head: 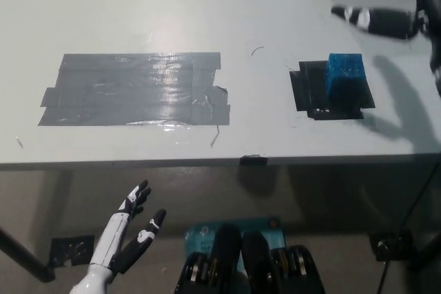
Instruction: A person hands a rubik's cube to the robot and rhe robot picks it up with its right hand and places it on the black spot on the desk infron tof it
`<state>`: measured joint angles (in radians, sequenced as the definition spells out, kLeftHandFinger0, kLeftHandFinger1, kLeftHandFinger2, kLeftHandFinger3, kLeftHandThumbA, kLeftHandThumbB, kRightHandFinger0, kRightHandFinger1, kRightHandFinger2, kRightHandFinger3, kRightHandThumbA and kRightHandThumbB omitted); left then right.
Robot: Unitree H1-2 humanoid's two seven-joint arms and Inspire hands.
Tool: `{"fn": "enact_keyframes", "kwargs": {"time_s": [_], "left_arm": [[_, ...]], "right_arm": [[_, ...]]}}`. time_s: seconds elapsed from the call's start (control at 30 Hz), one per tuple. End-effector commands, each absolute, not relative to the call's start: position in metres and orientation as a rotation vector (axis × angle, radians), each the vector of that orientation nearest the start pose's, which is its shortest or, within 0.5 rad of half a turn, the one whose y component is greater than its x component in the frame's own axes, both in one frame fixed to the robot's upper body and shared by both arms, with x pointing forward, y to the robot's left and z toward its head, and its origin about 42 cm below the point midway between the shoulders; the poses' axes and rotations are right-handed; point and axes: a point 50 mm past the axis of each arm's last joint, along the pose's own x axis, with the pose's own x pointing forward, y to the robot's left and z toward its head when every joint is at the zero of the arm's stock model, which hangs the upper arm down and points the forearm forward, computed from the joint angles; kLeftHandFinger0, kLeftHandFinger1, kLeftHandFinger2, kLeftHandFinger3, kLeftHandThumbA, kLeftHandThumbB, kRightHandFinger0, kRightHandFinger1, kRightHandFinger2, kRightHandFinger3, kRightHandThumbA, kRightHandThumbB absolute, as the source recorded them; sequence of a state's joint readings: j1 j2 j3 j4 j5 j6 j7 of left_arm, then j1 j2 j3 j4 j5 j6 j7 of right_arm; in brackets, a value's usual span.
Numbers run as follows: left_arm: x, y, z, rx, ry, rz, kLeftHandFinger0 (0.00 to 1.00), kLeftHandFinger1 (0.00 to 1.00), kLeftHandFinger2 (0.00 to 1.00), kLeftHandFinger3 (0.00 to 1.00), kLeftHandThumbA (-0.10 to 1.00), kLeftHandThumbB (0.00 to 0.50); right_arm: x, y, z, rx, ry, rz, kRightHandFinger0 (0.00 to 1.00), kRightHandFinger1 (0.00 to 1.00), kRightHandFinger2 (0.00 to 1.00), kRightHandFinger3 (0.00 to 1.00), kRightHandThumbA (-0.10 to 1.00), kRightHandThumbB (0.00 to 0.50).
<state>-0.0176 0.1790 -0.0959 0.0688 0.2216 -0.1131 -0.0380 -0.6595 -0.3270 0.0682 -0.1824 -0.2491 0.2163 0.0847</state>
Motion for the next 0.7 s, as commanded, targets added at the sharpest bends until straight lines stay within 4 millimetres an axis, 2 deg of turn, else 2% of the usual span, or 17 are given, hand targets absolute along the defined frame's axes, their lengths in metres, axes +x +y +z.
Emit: {"fn": "enact_keyframes", "kwargs": {"time_s": [0.0,0.1,0.13,0.27,0.33,0.43,0.47,0.57,0.67], "left_arm": [[0.293,0.245,0.101,0.424,-0.103,-0.168,1.0,1.0,1.0,1.0,0.8,0.1],[0.291,0.246,0.1,0.422,-0.098,-0.165,1.0,1.0,1.0,1.0,0.81,0.103],[0.29,0.246,0.1,0.417,-0.094,-0.164,1.0,1.0,1.0,1.0,0.83,0.107],[0.283,0.245,0.093,0.402,-0.089,-0.167,1.0,1.0,1.0,1.0,0.86,0.113],[0.279,0.245,0.09,0.393,-0.084,-0.165,1.0,1.0,1.0,1.0,0.87,0.114],[0.274,0.245,0.087,0.377,-0.093,-0.165,1.0,1.0,1.0,1.0,0.89,0.113],[0.274,0.245,0.086,0.38,-0.091,-0.164,1.0,1.0,1.0,1.0,0.9,0.125],[0.271,0.245,0.084,0.378,-0.091,-0.162,1.0,1.0,1.0,1.0,0.96,0.145],[0.27,0.247,0.084,0.377,-0.089,-0.16,1.0,1.0,1.0,1.0,0.96,0.144]], "right_arm": [[0.305,-0.215,0.365,-0.491,-0.816,0.07,1.0,1.0,1.0,1.0,1.0,0.4],[0.285,-0.212,0.325,-0.451,-0.763,0.058,1.0,1.0,1.0,1.0,1.0,0.366],[0.281,-0.213,0.301,-0.424,-0.699,0.053,1.0,1.0,1.0,1.0,1.0,0.337],[0.273,-0.214,0.24,-0.405,-0.523,0.059,1.0,1.0,1.0,1.0,1.0,0.294],[0.271,-0.212,0.227,-0.38,-0.483,0.072,1.0,1.0,1.0,1.0,0.97,0.277],[0.268,-0.208,0.189,-0.367,-0.407,0.099,1.0,1.0,1.0,1.0,0.88,0.255],[0.269,-0.207,0.182,-0.368,-0.405,0.101,1.0,1.0,1.0,1.0,0.88,0.244],[0.269,-0.207,0.156,-0.38,-0.324,0.106,1.0,1.0,1.0,1.0,0.89,0.251],[0.271,-0.205,0.137,-0.375,-0.292,0.112,1.0,1.0,1.0,1.0,0.88,0.237]]}}
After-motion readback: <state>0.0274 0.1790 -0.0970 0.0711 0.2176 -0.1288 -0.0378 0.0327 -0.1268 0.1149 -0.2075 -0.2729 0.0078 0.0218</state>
